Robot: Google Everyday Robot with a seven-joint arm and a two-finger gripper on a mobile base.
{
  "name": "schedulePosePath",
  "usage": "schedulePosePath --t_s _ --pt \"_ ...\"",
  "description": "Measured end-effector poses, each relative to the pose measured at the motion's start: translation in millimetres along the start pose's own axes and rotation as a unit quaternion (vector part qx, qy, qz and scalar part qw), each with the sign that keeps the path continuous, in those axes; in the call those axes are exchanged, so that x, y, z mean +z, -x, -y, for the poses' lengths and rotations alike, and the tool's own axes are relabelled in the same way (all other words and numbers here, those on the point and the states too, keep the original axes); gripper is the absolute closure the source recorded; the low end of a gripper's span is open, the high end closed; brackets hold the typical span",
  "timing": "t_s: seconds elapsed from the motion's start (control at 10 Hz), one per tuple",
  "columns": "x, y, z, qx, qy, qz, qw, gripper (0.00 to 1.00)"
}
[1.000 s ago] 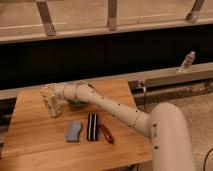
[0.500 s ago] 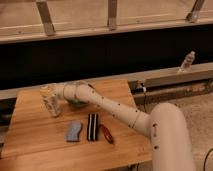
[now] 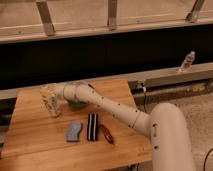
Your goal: Stand the bottle upright
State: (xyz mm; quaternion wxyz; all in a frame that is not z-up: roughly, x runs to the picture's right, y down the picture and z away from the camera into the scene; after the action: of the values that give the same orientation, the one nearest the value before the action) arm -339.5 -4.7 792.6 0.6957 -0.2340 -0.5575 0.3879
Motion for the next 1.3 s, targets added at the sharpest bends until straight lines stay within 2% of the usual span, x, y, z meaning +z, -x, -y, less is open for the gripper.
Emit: schedulePosePath --t_s 0.2,0.3,0.5,1.0,1.1,1.3 --pt "0.0 0.0 -0.2 0.0 0.0 0.0 1.0 1.0" --pt "0.0 -0.1 -0.2 0.0 0.0 0.0 1.0 0.97" --pt "0.0 -0.1 -0.3 0.0 0.0 0.0 1.0 0.81" --pt "0.0 -0.6 -0.4 0.0 0.0 0.0 1.0 0.28" --pt "0.0 -0.8 -0.6 0.0 0.0 -0.001 1.0 0.23" --pt "1.1 -4.4 -5.3 0.0 0.005 -0.004 1.0 0.2"
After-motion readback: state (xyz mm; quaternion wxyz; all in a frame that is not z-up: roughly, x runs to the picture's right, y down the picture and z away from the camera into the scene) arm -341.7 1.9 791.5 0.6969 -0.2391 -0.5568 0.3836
